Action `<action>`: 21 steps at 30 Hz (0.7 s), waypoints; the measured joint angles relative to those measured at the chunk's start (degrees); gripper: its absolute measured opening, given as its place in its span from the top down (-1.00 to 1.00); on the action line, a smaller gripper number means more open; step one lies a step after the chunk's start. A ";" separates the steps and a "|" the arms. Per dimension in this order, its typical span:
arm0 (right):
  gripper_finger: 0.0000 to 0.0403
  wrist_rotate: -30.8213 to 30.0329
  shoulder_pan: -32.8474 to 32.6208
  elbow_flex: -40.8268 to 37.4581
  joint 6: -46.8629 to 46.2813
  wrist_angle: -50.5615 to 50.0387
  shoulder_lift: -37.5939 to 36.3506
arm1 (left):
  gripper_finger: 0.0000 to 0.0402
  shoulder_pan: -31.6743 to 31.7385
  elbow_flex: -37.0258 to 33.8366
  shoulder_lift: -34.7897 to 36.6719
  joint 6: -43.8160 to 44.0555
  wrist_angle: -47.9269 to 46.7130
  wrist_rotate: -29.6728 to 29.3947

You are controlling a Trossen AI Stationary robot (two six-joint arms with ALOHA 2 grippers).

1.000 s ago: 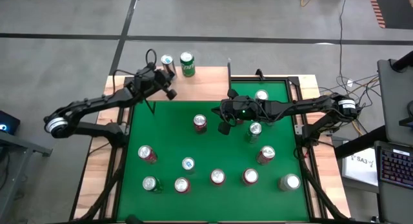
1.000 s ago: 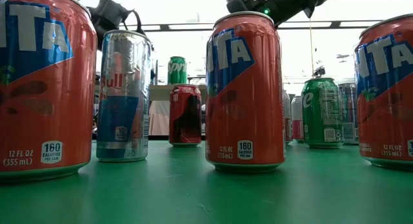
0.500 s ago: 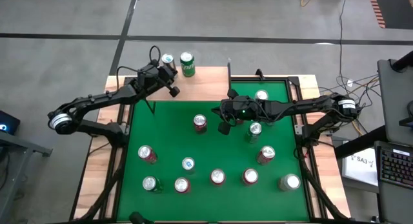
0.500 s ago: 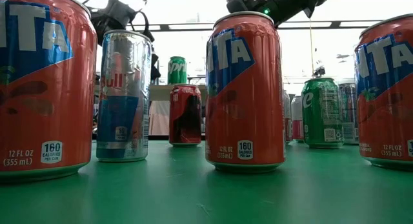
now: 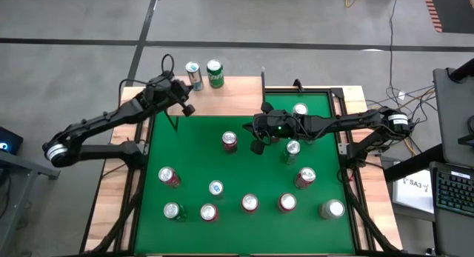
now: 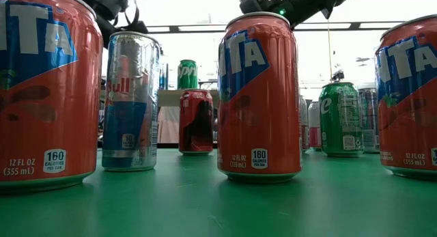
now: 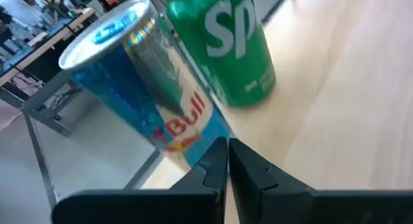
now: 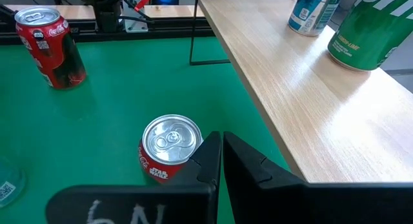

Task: Place canned beverage on shelf
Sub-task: Put the red can on the shelf

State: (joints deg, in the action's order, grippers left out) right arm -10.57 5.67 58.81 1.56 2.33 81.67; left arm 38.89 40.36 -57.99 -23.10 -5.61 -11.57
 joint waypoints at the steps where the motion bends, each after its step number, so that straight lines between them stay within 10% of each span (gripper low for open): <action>1: 0.95 0.00 0.01 0.00 0.01 0.00 0.00 | 1.00 0.00 0.00 0.24 -0.31 -0.49 0.00; 21: 0.95 0.00 0.00 0.00 0.57 -0.05 0.00 | 1.00 1.31 -0.33 -6.47 -5.77 8.22 0.09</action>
State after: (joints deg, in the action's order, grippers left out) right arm -10.57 5.66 58.81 2.13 2.28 81.67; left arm 40.20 40.03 -64.46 -28.87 2.61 -11.49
